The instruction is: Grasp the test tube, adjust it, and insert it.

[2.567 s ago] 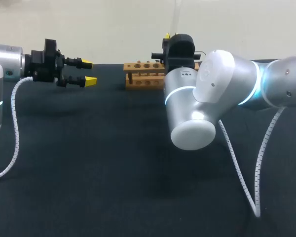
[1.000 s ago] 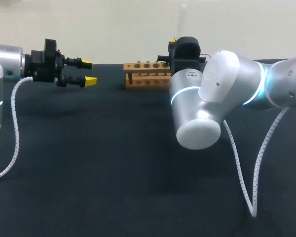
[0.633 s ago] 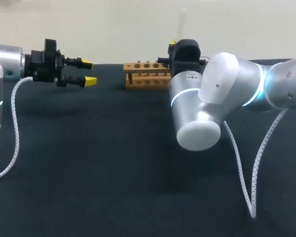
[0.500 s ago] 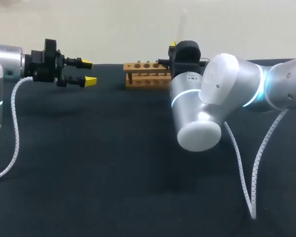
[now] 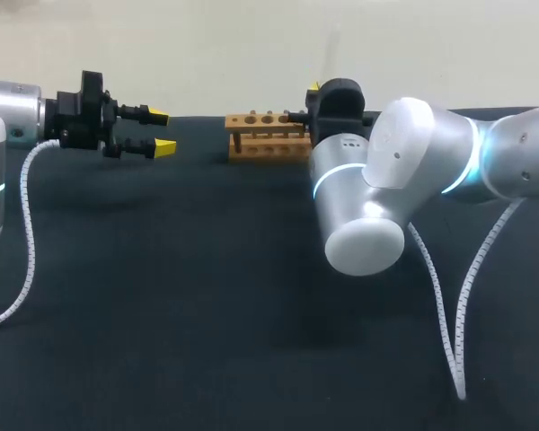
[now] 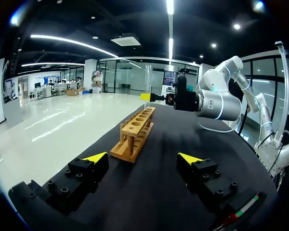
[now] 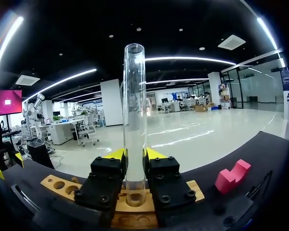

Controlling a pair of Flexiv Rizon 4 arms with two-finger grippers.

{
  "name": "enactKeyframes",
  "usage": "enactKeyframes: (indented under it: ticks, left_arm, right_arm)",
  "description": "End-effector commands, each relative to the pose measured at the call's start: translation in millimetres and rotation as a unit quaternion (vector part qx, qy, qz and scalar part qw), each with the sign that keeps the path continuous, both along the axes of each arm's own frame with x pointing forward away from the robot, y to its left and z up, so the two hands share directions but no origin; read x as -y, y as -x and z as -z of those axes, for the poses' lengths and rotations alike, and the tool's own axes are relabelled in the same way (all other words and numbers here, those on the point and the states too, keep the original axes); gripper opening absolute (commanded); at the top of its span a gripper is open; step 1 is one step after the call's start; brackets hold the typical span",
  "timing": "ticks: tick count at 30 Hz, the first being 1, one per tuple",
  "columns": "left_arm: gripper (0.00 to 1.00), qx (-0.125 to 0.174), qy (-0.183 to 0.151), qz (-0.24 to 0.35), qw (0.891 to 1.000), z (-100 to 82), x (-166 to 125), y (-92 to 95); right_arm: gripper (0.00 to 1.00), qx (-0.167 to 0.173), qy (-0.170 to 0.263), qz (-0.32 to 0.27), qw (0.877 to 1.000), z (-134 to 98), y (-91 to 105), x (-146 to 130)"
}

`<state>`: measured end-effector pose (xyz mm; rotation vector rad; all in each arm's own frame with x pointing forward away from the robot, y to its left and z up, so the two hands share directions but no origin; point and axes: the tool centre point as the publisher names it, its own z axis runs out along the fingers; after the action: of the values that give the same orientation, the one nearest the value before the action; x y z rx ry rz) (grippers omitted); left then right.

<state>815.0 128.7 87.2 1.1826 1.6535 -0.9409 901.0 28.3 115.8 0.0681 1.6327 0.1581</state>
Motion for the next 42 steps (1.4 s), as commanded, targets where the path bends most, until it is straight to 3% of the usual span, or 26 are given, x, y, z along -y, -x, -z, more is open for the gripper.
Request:
enactKeyframes:
  ticks: [1,10,11,13,18,23,42]
  left_arm:
    - [1.00,0.002,0.001,-0.001,1.000,1.2,-0.1,0.8]
    - [1.00,0.002,0.001,-0.001,1.000,1.2,-0.1,0.8]
    - [1.00,0.002,0.001,-0.001,1.000,1.2,-0.1,0.8]
    - [1.00,0.002,0.001,-0.001,1.000,1.2,-0.1,0.8]
    - [1.00,0.002,0.001,-0.001,1.000,1.2,-0.1,0.8]
    - [1.00,0.002,0.001,-0.001,1.000,1.2,-0.1,0.8]
    - [1.00,0.002,0.001,-0.001,1.000,1.2,-0.1,0.8]
  right_arm:
    - [0.17,0.002,-0.003,-0.016,1.000,2.8,-0.3,1.6]
    - [0.18,-0.002,-0.007,-0.012,1.000,8.3,3.1,-0.4]
    - [0.20,-0.003,-0.008,-0.012,1.000,9.1,3.5,-0.5]
    - [0.35,-0.005,-0.008,-0.012,1.000,10.2,3.9,-1.2]
    - [0.40,-0.007,-0.009,-0.011,1.000,11.1,4.5,-1.8]
    - [0.36,-0.006,-0.009,-0.011,1.000,10.2,4.4,-2.3]
    - [0.40,-0.008,0.005,-0.039,0.999,-3.9,-9.7,-10.1]
